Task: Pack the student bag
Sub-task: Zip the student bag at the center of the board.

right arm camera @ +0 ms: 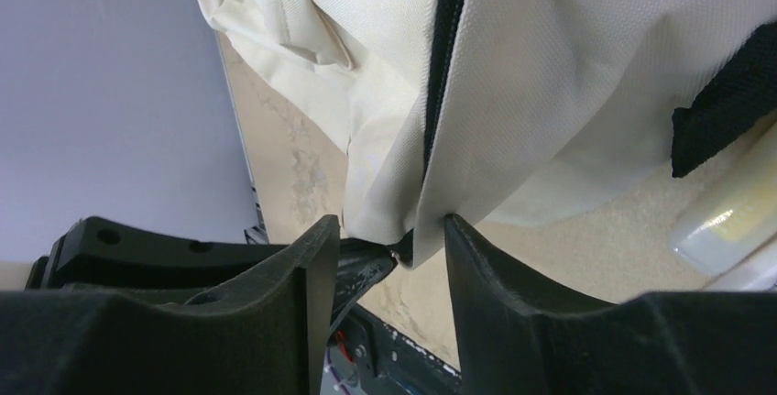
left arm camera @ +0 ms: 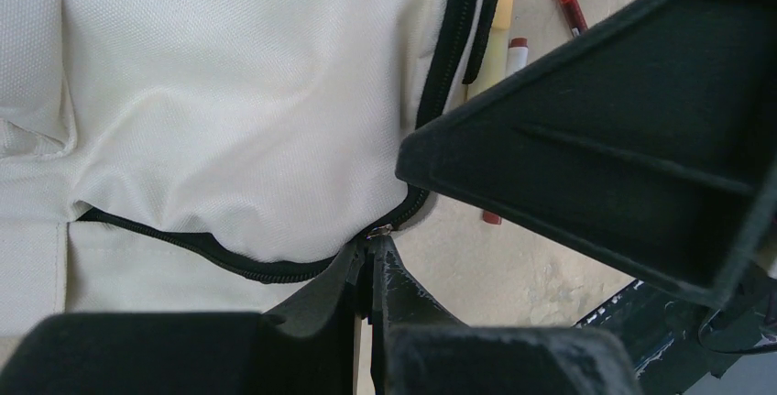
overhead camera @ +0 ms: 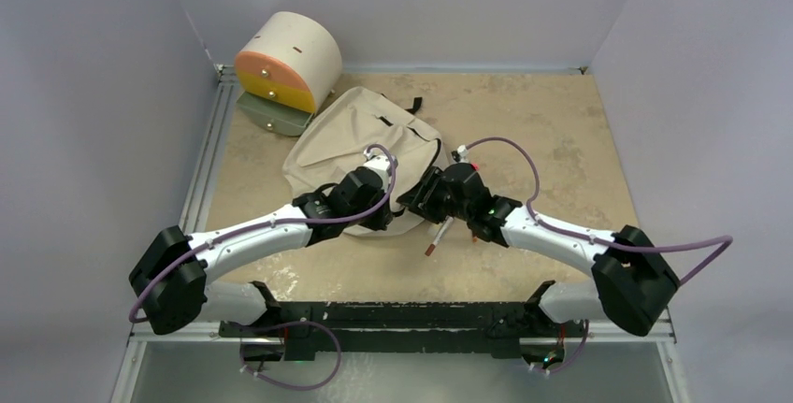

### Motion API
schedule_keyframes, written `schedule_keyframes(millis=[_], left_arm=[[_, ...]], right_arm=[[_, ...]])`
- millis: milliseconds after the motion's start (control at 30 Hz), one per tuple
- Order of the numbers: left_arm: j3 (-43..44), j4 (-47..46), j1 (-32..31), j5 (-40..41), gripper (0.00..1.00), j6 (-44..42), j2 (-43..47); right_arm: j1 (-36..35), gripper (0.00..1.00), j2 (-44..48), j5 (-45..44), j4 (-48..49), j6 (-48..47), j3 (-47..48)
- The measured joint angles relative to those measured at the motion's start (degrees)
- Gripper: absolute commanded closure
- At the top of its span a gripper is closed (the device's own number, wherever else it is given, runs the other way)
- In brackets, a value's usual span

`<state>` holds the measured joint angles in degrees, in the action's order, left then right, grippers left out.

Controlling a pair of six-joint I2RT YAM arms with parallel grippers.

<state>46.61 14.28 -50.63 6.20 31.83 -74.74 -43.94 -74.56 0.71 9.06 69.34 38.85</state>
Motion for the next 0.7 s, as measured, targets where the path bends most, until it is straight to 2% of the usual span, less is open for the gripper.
schedule_keyframes(millis=[167, 267, 467, 700], left_arm=[[0.0, 0.0, 0.15, 0.0, 1.0, -0.02, 0.02], [0.0, -0.02, 0.55, -0.04, 1.0, -0.04, 0.02], [0.0, -0.04, 1.55, -0.61, 1.0, -0.22, 0.15], [0.0, -0.02, 3.39, -1.4, 1.0, -1.07, 0.98]], right_arm=[[0.0, 0.81, -2.54, 0.26, 2.64, 0.98, -0.24], [-0.04, 1.0, -2.62, 0.09, 3.3, 1.18, -1.03], [-0.11, 1.0, -1.84, -1.62, 2.62, 0.44, -1.07], [-0.17, 1.0, 1.18, -8.41, -3.32, -2.29, -0.66]])
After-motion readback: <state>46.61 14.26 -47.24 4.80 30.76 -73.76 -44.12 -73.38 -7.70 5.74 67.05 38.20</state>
